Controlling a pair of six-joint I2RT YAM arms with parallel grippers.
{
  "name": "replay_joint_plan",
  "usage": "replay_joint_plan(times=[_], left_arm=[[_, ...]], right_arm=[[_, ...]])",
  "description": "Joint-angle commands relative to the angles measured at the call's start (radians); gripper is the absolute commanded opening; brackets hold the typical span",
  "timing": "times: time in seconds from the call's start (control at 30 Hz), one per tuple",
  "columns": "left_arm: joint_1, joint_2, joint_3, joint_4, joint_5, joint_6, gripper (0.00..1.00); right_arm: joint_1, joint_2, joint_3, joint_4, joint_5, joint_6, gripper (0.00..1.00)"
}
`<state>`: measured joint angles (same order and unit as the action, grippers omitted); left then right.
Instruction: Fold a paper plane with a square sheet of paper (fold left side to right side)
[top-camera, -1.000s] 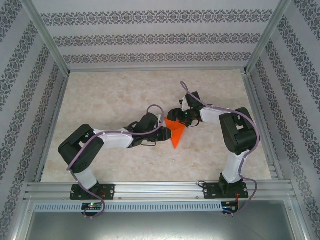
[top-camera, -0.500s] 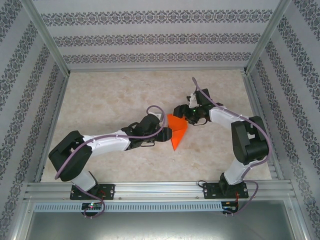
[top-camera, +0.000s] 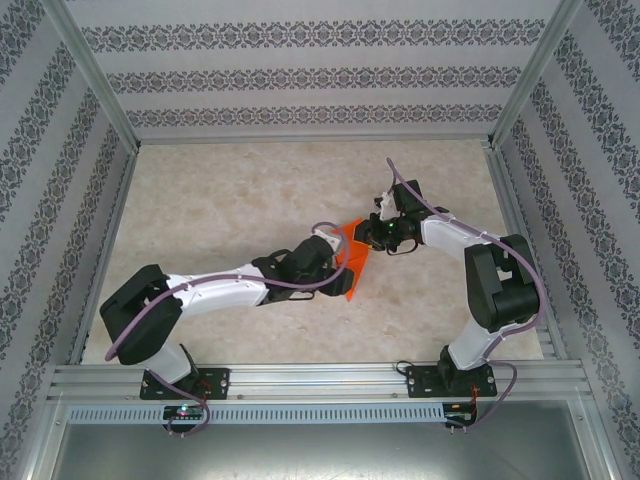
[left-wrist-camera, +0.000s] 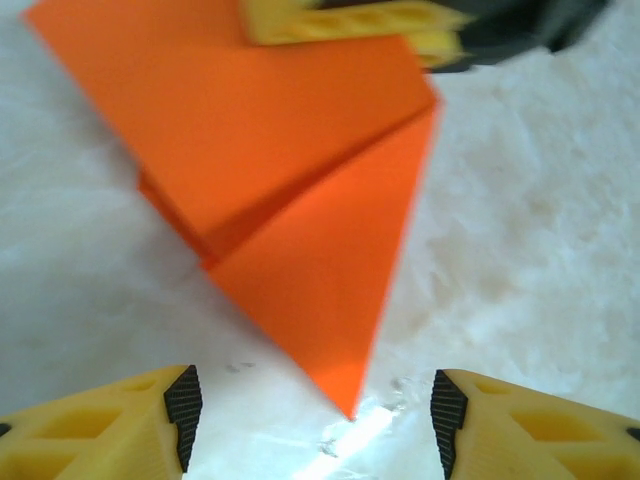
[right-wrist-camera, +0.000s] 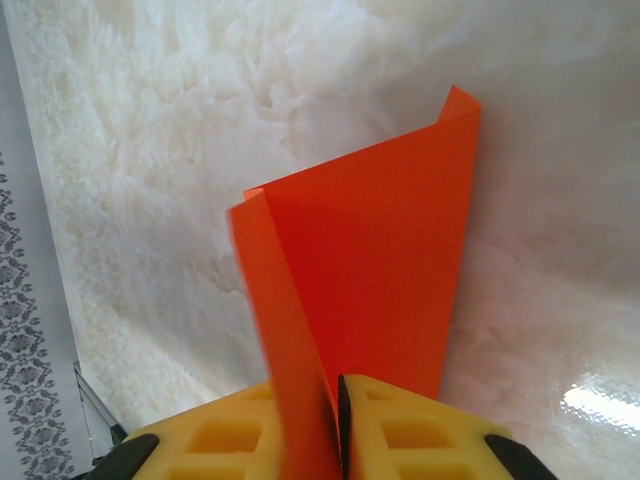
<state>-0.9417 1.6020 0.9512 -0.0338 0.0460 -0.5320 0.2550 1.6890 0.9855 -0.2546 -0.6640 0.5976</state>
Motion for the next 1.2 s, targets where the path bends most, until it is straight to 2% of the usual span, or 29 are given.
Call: replay_joint_plan(times=[0.0, 0.23, 0.53, 0.9, 1.17], left_arm=[[-0.058, 0.066, 0.111, -0.137, -0.104, 0.074, 0.67], [-0.126, 0.247, 0.342, -0.352, -0.261, 0.050, 0.69], [-0.147, 0.430, 0.550, -0.568, -0.406, 0.014, 0.67], [-0.148, 0.492, 0.601, -0.606, -0.409, 0.007, 0.34], [-0.146, 0.496, 0.599, -0.604, -0.398, 0.000, 0.16]], right_arm=[[0.001, -0.028, -0.013, -0.024, -0.013, 0.016, 0.18], [0.001, -0.025, -0.014, -0.027, -0.006, 0.024, 0.16], [0.004, -0.020, -0.022, -0.016, 0.001, 0.034, 0.16], [0.005, -0.011, -0.020, -0.028, 0.017, 0.021, 0.19], [-0.013, -0.047, -0.011, -0.046, 0.042, -0.001, 0.31]])
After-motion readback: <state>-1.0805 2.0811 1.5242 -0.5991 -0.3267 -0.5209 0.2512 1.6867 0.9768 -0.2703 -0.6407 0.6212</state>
